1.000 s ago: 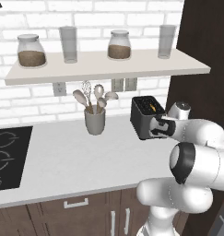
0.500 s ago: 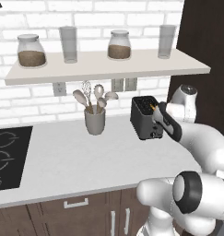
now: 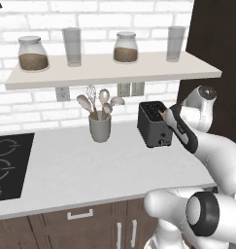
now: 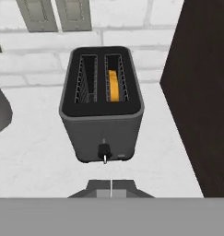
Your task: Start the toaster. Once the lever pops up, take the bread to the plate on the dining counter.
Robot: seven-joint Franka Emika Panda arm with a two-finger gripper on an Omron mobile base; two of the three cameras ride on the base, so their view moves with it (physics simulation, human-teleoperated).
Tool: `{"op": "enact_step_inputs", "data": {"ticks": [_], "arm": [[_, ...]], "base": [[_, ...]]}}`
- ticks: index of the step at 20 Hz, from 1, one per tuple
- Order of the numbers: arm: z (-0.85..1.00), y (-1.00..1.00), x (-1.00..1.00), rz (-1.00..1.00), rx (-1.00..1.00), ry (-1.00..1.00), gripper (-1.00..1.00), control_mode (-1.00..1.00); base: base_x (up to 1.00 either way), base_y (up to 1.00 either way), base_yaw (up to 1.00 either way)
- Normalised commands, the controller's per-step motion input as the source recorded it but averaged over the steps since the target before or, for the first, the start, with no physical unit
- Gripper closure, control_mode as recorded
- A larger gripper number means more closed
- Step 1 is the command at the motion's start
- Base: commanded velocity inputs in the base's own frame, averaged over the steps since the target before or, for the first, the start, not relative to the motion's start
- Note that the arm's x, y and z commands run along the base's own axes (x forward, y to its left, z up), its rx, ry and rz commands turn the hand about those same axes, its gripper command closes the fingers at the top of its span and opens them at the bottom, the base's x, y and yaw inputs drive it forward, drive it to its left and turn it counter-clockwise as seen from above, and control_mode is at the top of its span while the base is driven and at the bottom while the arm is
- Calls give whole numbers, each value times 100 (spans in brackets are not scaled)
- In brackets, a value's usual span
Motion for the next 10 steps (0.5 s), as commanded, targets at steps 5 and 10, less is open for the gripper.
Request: {"op": "enact_step_inputs", "data": {"ticks": [5, 10], "arm": [[2, -10, 2, 0, 0, -4, 100, -100], [5, -8, 25, 0, 0, 4, 100, -100]], "base": [[0, 0, 0], [0, 0, 0]]}}
